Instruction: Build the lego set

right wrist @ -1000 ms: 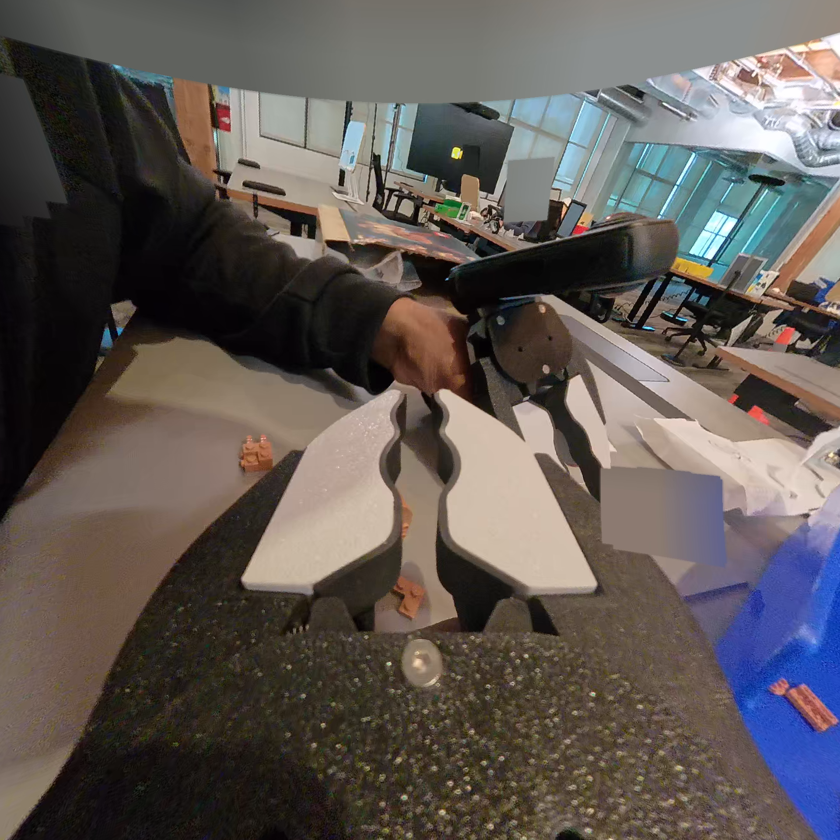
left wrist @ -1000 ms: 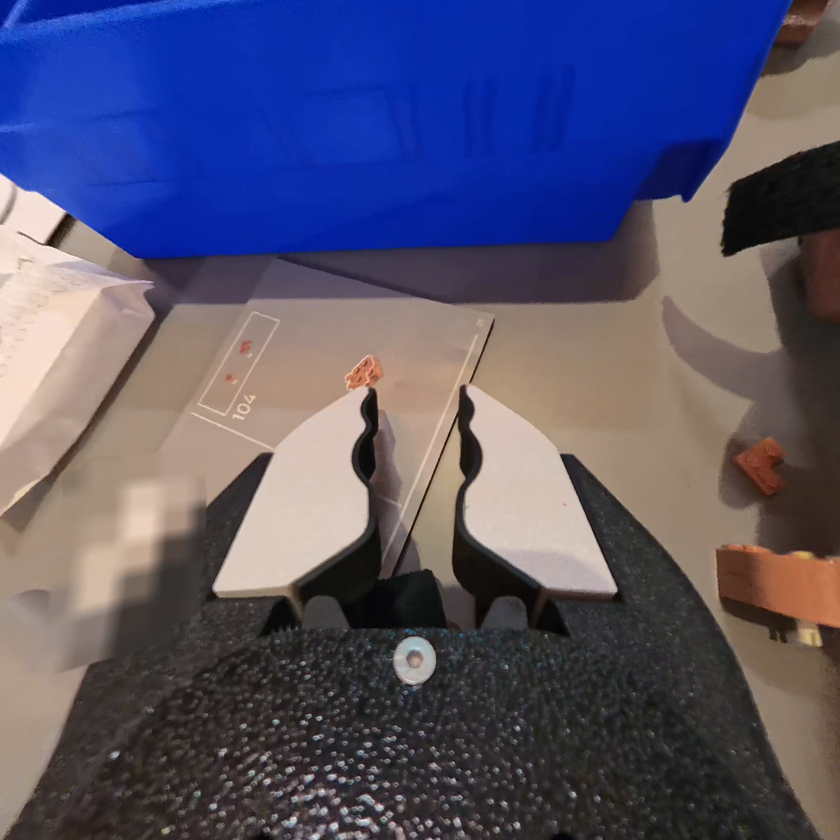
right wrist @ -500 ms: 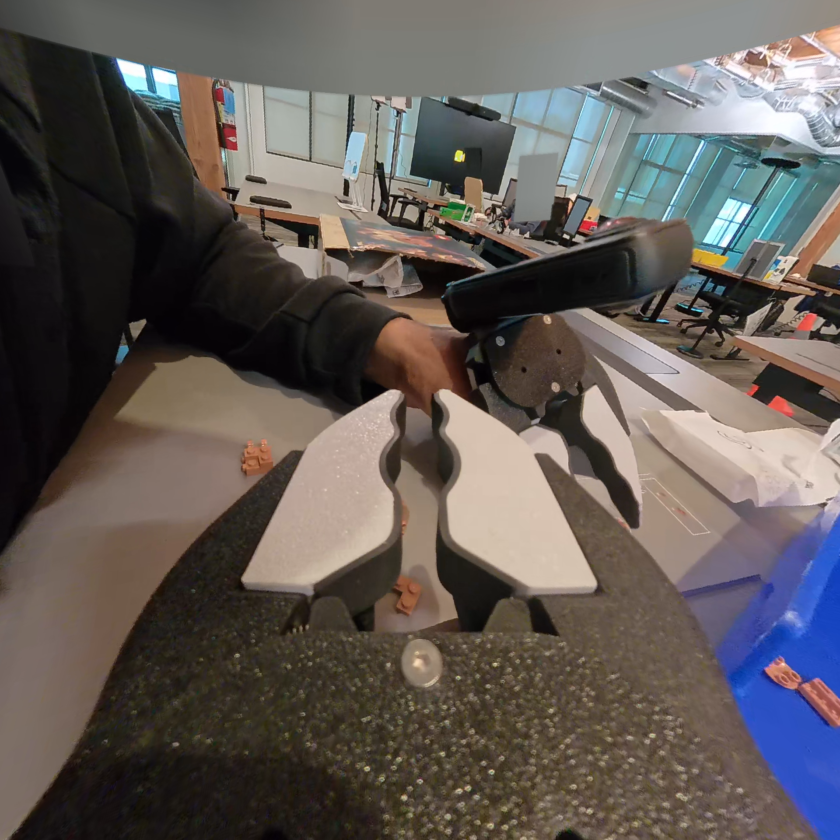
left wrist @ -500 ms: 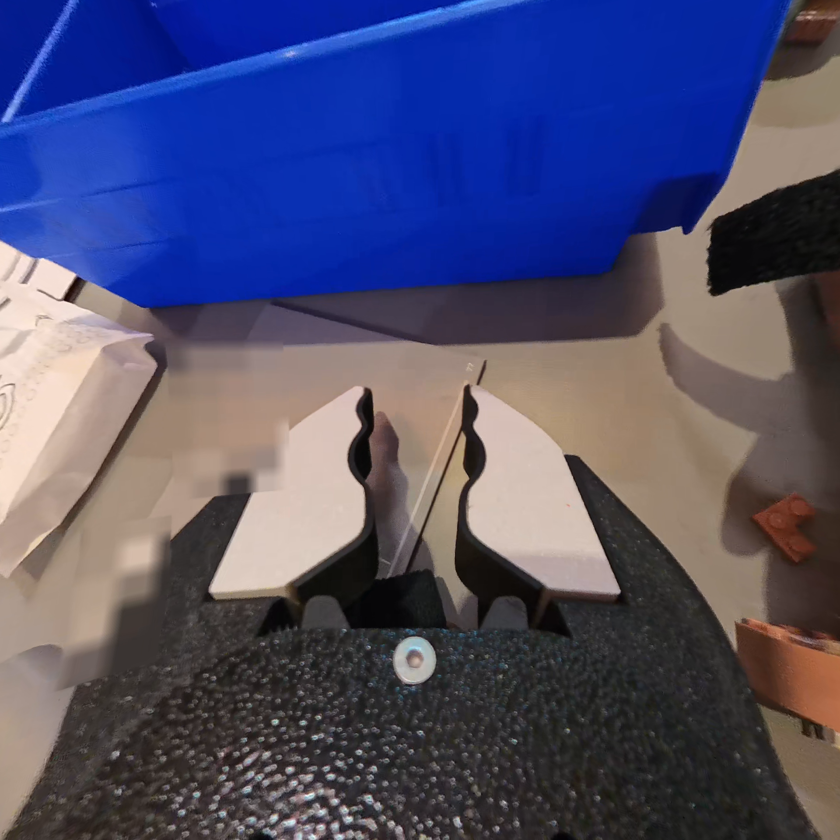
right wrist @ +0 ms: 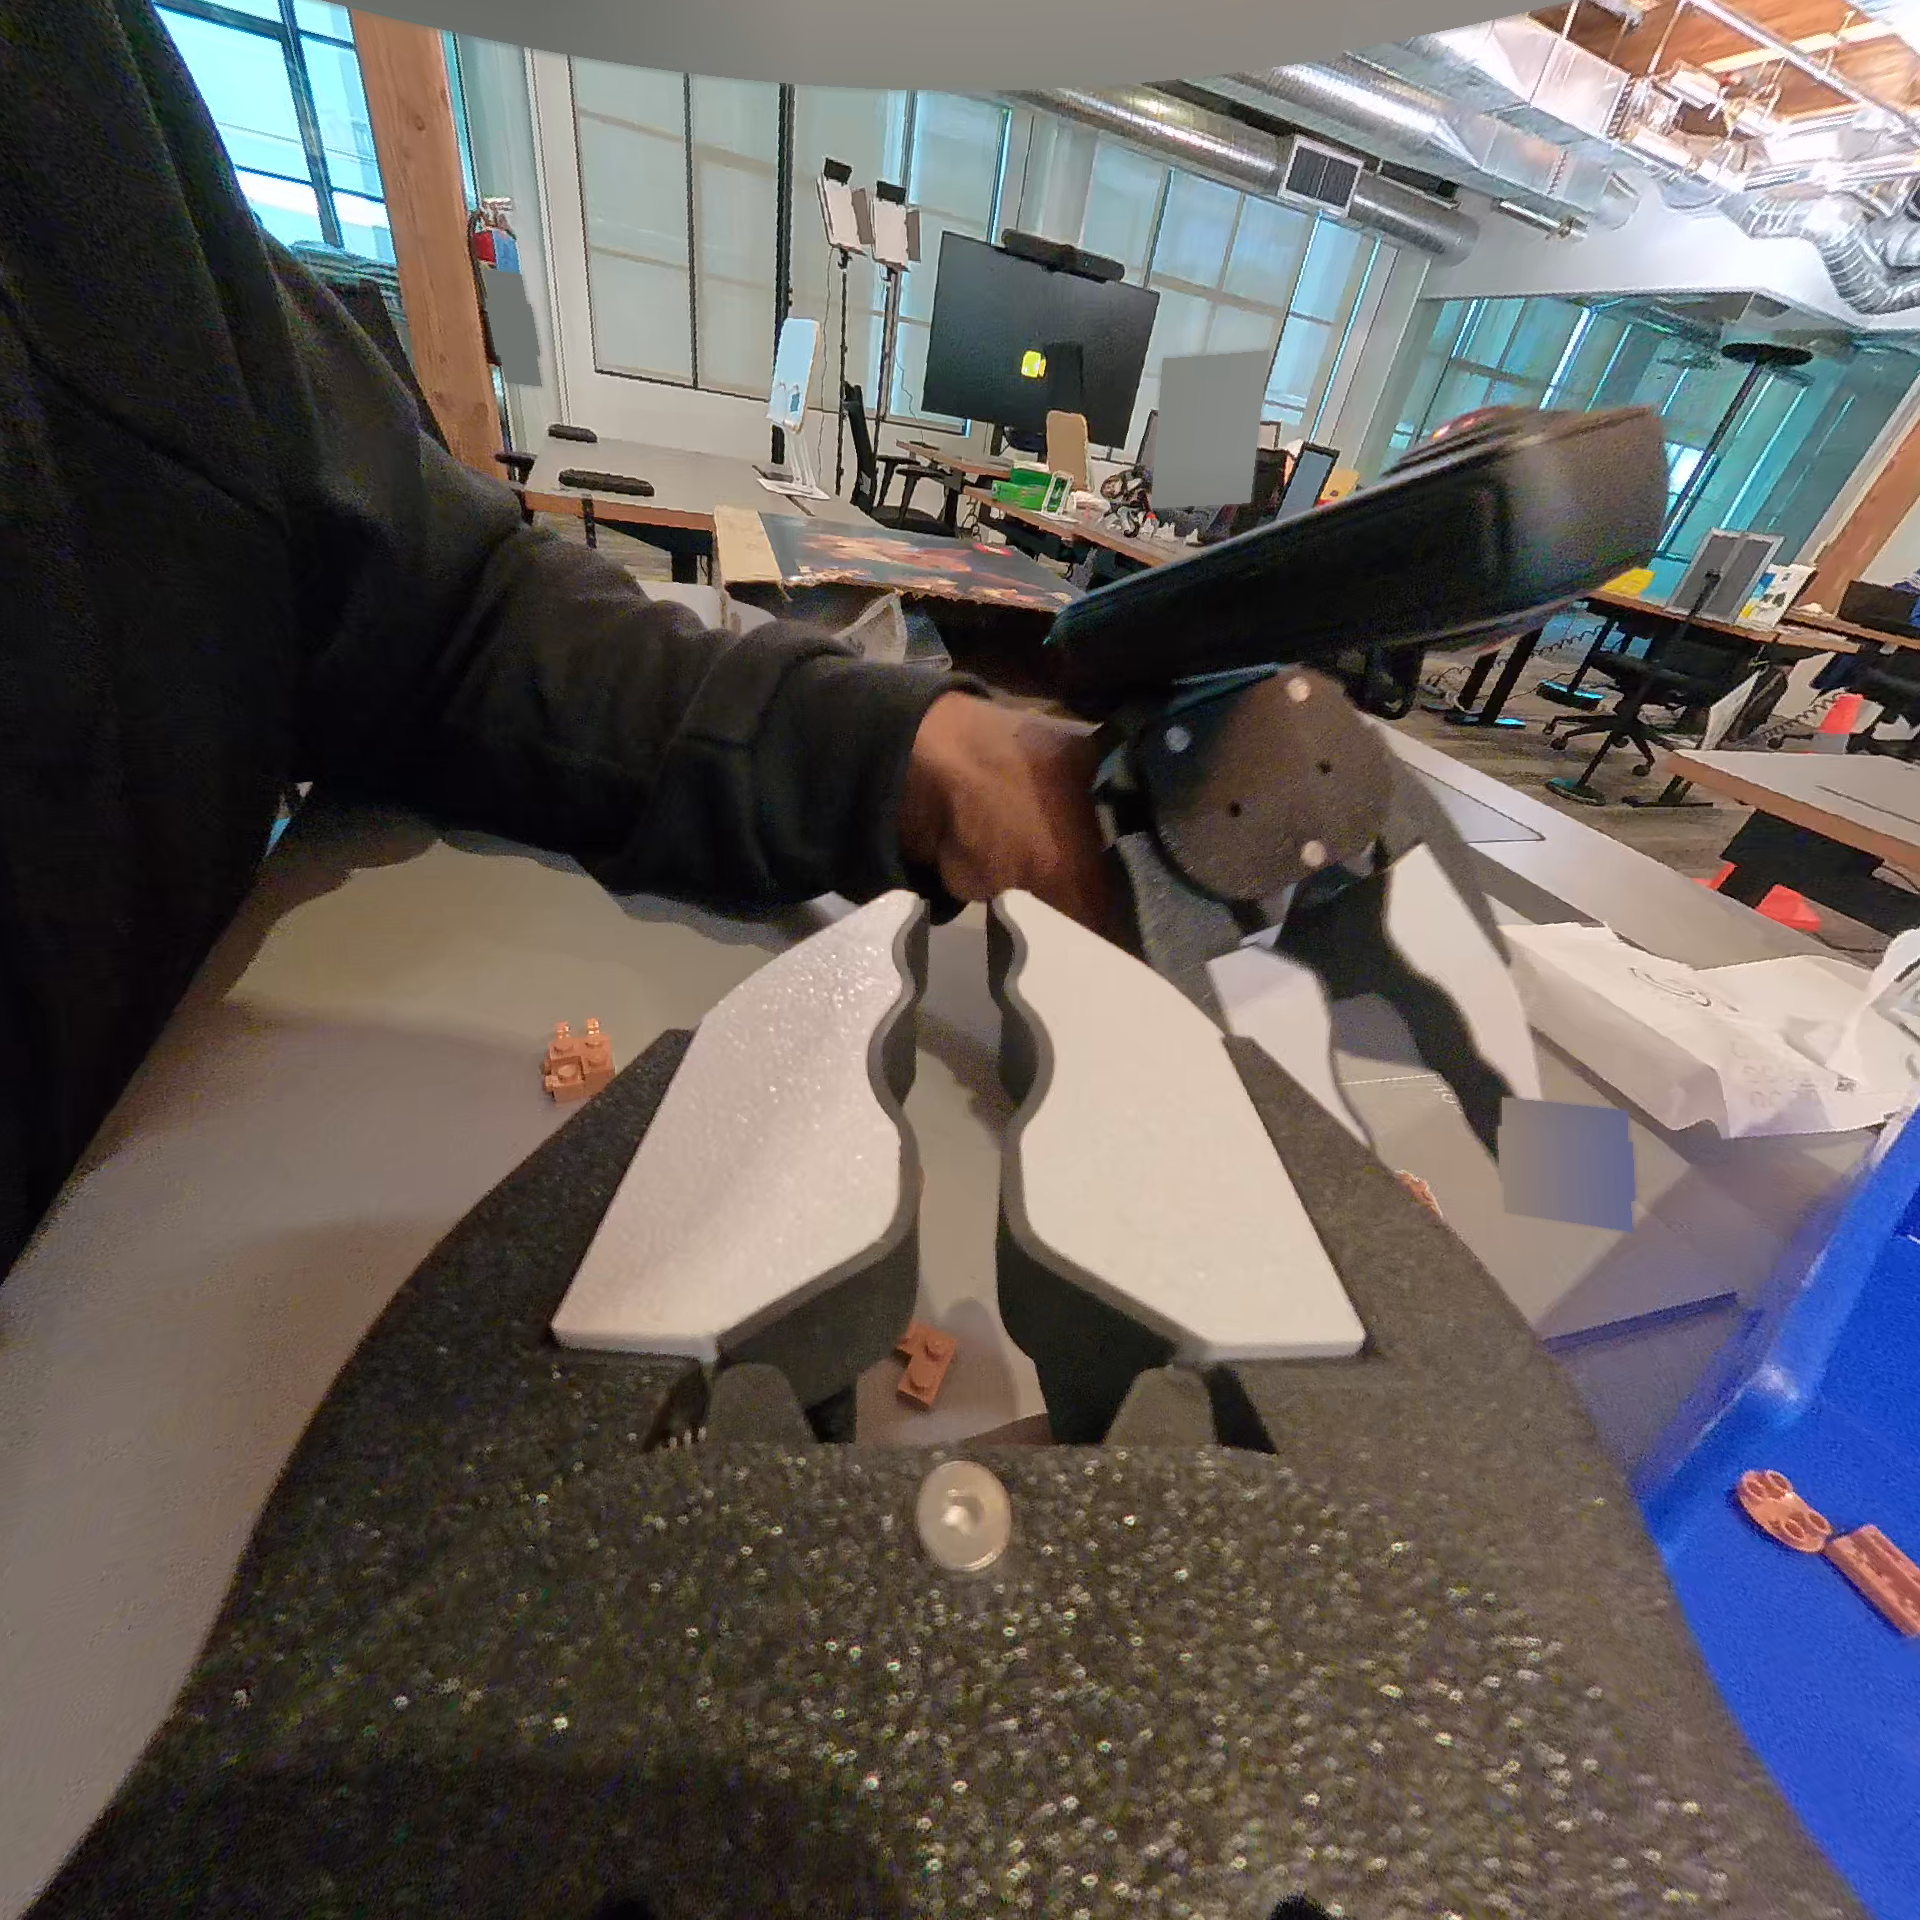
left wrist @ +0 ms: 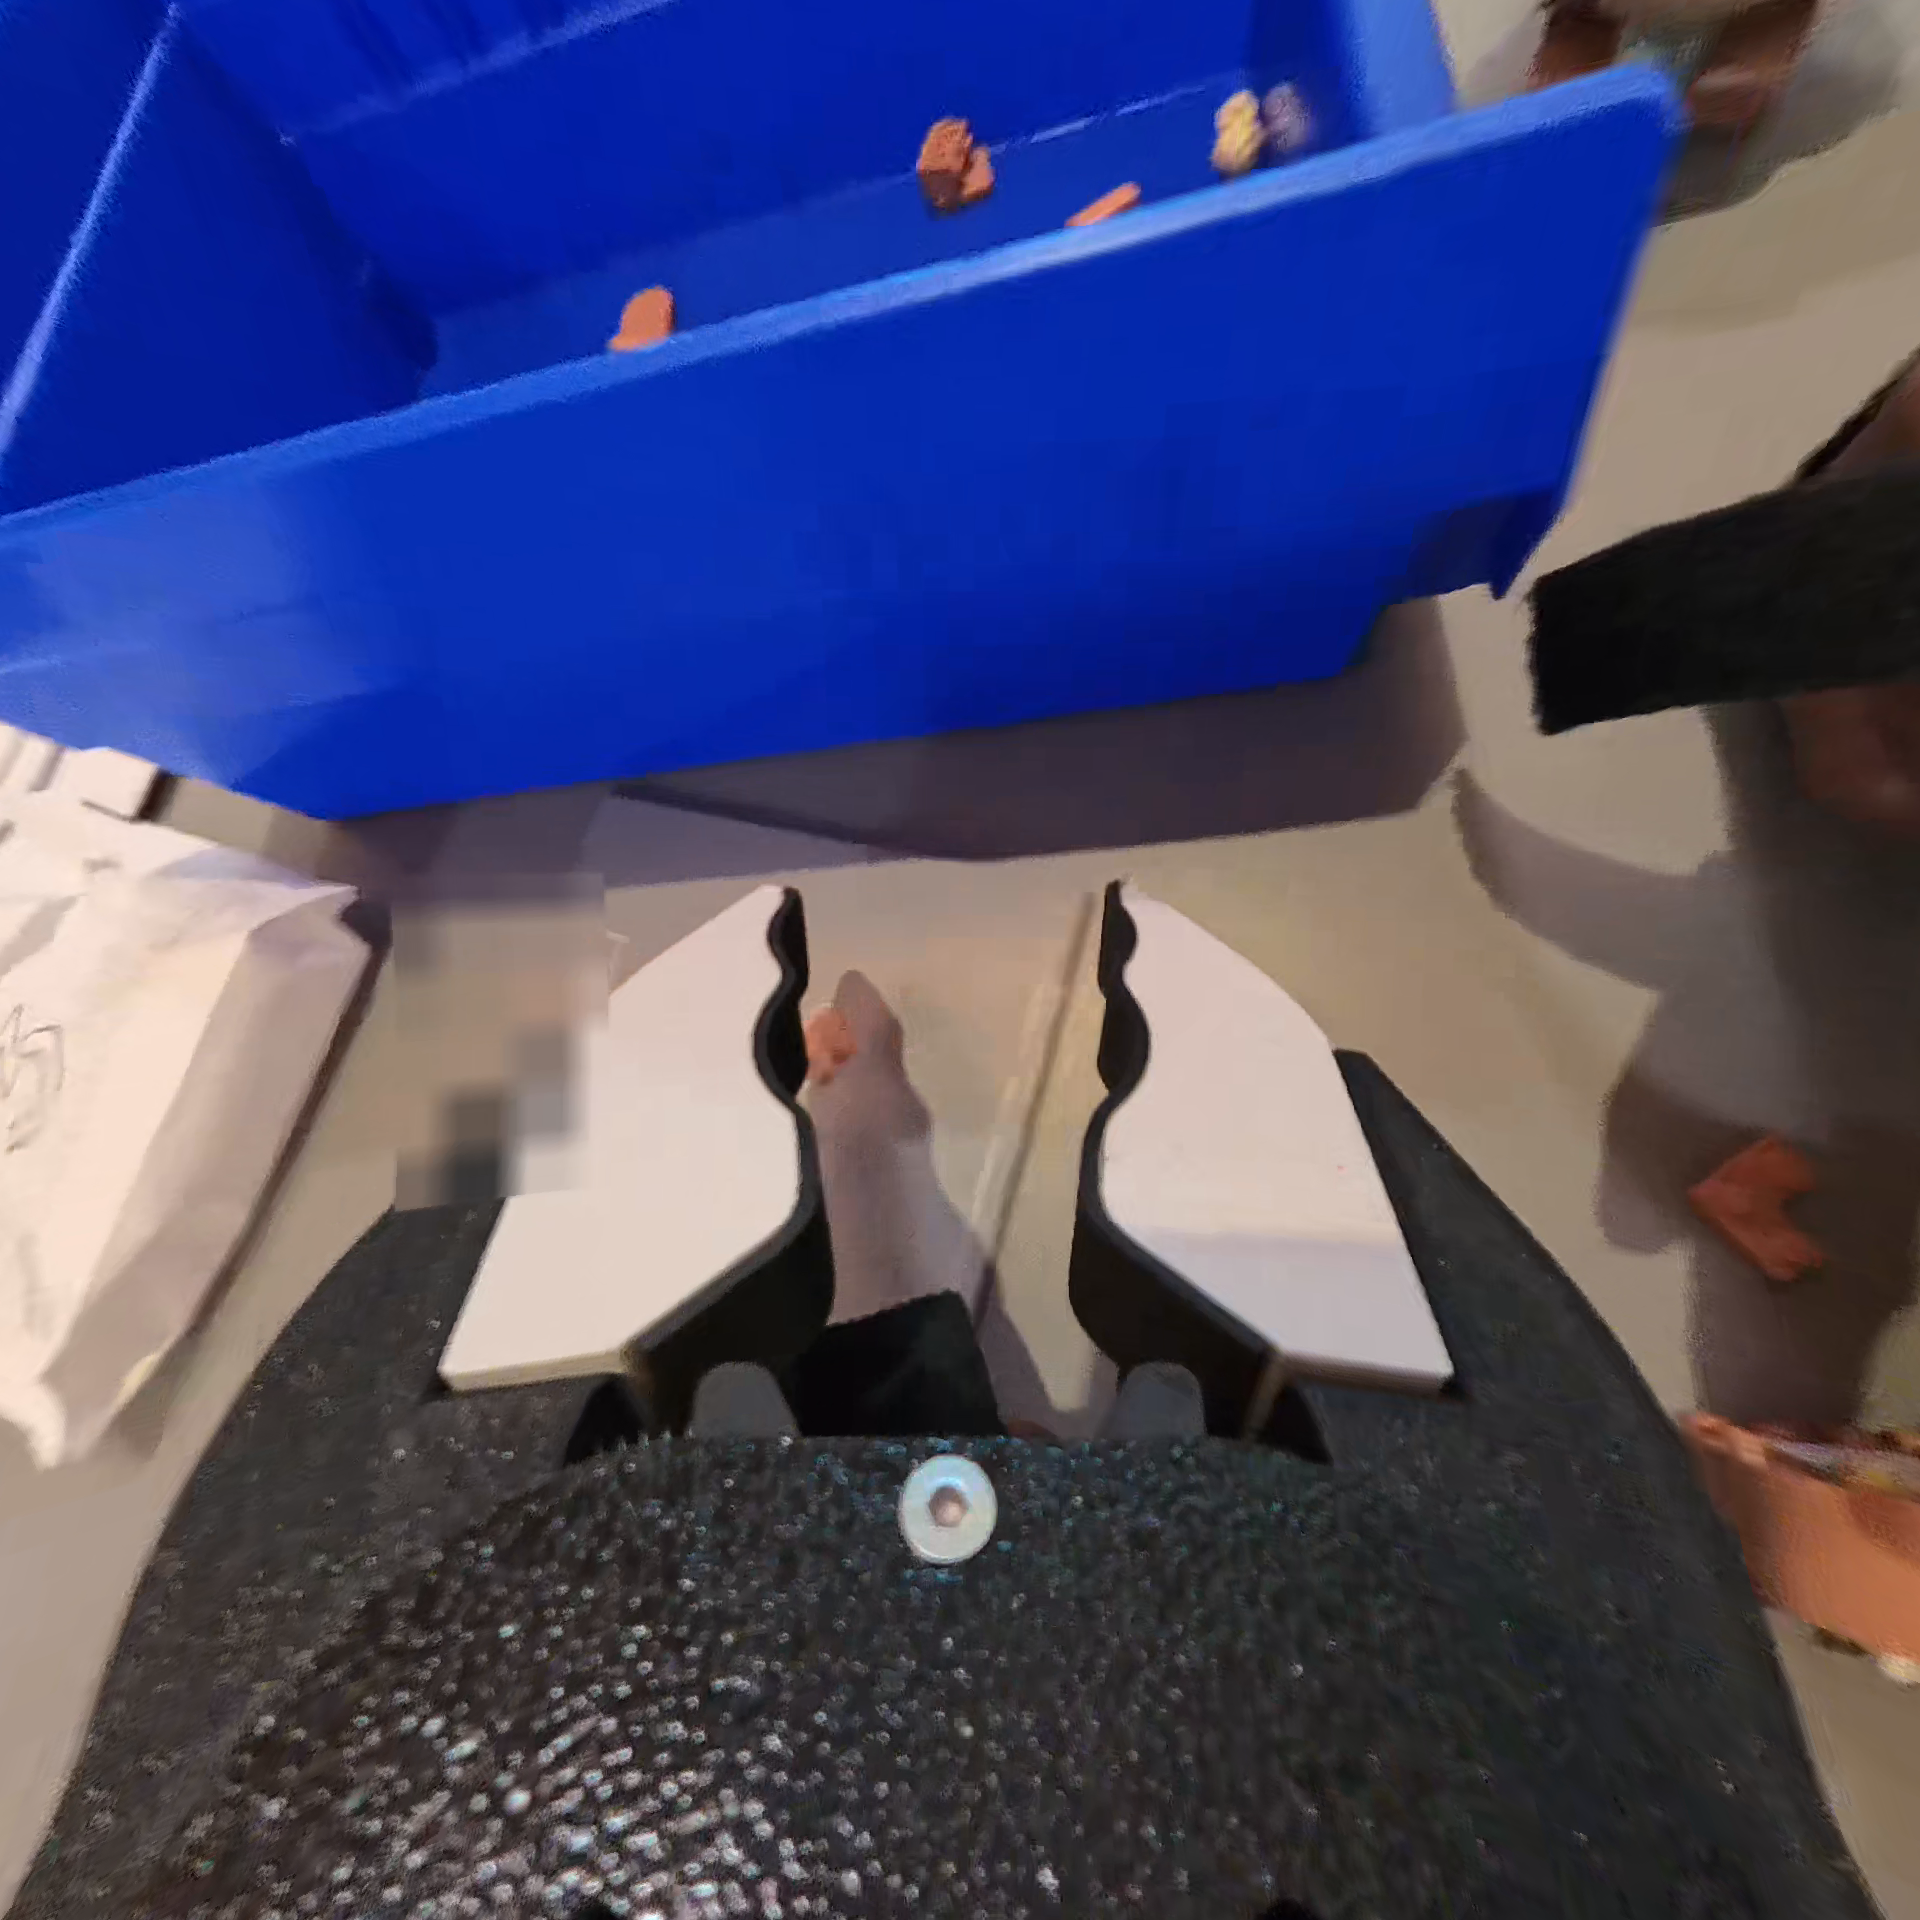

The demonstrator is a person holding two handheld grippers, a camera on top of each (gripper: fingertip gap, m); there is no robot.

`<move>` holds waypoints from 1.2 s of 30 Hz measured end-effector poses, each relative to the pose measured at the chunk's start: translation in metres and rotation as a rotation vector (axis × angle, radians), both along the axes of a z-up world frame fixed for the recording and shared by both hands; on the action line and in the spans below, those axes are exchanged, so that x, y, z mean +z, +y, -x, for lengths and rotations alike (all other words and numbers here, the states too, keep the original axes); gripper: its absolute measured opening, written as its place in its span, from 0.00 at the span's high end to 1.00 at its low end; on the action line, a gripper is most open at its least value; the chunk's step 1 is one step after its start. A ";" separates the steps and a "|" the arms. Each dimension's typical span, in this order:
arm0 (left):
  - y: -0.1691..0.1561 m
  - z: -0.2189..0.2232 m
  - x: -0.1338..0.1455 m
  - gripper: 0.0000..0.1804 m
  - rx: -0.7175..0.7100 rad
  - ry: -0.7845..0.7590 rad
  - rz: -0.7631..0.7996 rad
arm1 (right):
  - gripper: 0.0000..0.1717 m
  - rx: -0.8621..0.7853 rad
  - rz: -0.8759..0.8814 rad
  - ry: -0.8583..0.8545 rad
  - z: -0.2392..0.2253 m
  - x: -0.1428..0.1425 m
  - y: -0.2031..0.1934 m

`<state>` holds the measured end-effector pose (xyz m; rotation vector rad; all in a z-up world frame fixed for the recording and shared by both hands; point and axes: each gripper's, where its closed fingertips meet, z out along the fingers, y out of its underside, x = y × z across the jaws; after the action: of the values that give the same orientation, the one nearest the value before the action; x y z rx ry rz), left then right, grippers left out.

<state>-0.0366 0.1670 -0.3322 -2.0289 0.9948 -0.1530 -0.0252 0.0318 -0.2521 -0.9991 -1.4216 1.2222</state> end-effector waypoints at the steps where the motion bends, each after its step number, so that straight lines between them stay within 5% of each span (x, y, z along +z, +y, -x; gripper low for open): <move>1: -0.008 -0.006 -0.004 0.70 -0.033 -0.002 0.017 | 0.94 0.000 -0.001 0.001 0.000 0.000 0.000; 12: -0.001 0.018 -0.013 0.67 0.161 -0.105 0.079 | 0.94 0.010 0.033 -0.008 -0.002 0.001 0.001; 36: 0.003 0.015 -0.016 0.66 0.169 -0.073 0.093 | 0.95 0.021 0.036 -0.017 -0.005 0.002 -0.002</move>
<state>-0.0521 0.1704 -0.3483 -2.1656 0.7795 -0.1847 -0.0200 0.0303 -0.2502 -1.0237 -1.4314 1.2611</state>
